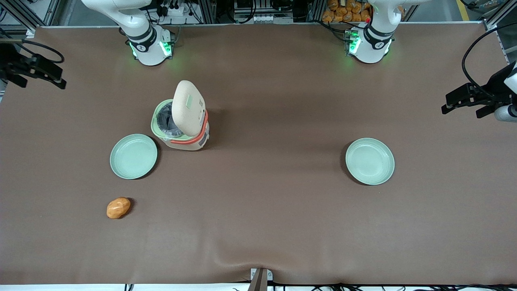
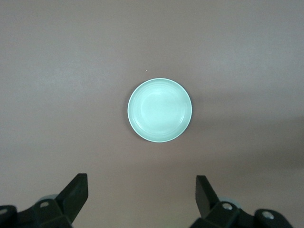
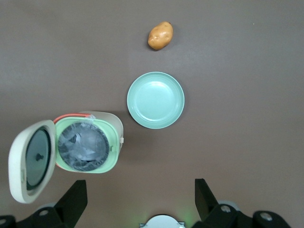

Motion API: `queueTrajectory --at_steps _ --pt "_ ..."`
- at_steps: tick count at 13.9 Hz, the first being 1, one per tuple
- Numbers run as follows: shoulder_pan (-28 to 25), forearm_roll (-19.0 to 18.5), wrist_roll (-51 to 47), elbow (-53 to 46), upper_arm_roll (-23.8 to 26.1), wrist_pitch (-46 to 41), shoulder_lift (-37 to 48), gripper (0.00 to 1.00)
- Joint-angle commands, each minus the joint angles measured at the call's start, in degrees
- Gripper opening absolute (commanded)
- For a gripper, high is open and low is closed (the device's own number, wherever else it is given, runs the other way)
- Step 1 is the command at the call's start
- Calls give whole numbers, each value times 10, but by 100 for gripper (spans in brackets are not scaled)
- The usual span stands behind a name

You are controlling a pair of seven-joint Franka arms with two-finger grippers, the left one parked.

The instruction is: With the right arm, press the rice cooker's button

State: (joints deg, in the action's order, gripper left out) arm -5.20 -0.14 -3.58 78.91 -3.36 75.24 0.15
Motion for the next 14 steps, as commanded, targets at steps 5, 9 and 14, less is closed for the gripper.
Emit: queueTrajectory --at_steps 5,9,14 --pt "7 0 77 -5 -41 -26 9 100" --pt "7 14 74 -3 -46 -33 8 100" --pt "7 27 71 -3 -49 -46 8 100"
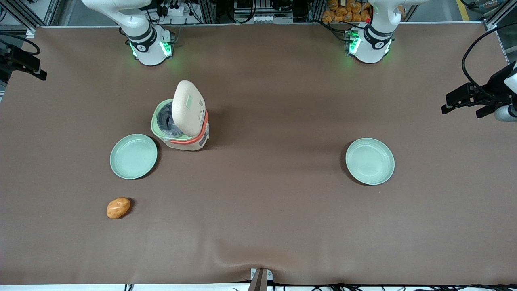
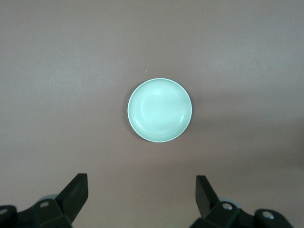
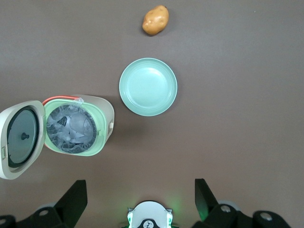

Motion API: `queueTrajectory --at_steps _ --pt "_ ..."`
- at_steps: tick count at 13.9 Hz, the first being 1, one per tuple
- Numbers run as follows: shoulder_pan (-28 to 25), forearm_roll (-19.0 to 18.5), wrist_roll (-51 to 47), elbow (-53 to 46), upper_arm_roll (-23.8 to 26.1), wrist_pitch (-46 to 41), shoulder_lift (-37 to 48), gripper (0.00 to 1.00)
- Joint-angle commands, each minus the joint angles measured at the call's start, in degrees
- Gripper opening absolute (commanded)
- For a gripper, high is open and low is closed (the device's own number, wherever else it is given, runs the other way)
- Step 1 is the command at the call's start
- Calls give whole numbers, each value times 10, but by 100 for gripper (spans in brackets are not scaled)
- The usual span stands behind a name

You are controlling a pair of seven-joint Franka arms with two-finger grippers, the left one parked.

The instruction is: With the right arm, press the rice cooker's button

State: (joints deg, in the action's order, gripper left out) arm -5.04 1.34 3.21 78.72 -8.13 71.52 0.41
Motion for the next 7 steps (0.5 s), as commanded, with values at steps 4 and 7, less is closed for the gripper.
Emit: queueTrajectory --at_steps 4,7 --pt "5 10 3 -1 0 -9 6 100" --pt "5 10 3 -1 0 -9 6 100"
